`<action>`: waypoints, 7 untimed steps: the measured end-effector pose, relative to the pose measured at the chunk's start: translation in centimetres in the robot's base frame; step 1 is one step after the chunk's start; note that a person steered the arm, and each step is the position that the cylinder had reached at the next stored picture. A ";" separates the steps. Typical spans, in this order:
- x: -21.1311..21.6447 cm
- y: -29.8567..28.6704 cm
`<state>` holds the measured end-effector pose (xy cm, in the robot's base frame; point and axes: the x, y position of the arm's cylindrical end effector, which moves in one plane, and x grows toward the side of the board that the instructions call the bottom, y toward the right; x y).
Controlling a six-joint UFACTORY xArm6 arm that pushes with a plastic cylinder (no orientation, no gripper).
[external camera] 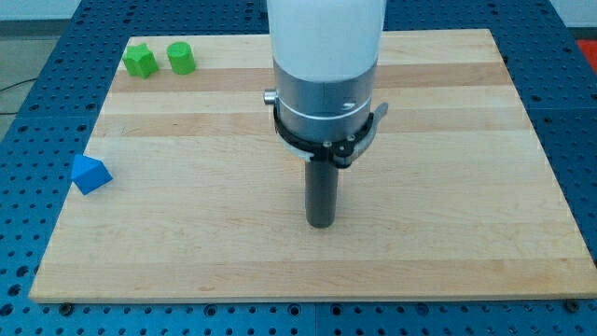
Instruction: Move the blue cube to the right
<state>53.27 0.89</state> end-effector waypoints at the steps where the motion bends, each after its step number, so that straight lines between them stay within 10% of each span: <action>1: -0.3 0.3; 3: -0.9 -4.3; 7: -4.7 6.3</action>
<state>48.56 7.15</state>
